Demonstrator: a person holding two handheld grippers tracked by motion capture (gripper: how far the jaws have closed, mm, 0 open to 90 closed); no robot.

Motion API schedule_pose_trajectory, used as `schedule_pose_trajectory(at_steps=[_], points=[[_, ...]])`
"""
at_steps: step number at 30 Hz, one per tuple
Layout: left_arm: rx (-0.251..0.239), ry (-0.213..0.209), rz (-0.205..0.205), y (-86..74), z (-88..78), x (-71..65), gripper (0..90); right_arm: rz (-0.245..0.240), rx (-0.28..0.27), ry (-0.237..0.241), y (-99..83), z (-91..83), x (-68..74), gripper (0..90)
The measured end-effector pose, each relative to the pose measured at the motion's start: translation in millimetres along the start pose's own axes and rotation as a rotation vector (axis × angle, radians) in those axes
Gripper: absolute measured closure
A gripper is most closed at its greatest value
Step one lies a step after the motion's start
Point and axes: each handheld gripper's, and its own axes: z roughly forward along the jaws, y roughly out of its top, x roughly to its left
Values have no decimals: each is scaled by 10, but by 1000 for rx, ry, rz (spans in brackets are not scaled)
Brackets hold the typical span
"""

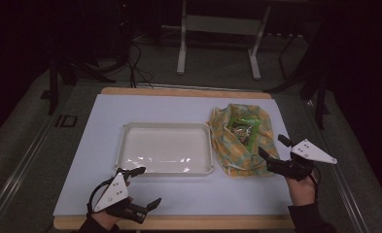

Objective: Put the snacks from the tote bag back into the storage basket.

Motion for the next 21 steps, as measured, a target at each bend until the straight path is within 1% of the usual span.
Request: schedule_pose_trajectory(at_steps=[4, 8, 10, 13, 18, 21], points=[[-4, -10, -2, 2, -5, -2, 4, 18, -10, 6, 43, 22, -17, 158], [-6, -7, 0, 4, -11, -4, 4, 13, -19, -4, 133, 69, -55, 158], [-5, -8, 0, 4, -10, -5, 4, 8, -19, -7, 148, 76, -62, 158], [-6, -18, 1, 4, -7, -8, 4, -8, -7, -16, 229, 131, -108, 159], [-7, -20, 0, 5, -9, -9, 4, -1, -12, -28, 274, 179, -152, 158], [-7, -20, -1, 5, -8, -9, 4, 10, -13, -39, 308, 242, -209, 157]])
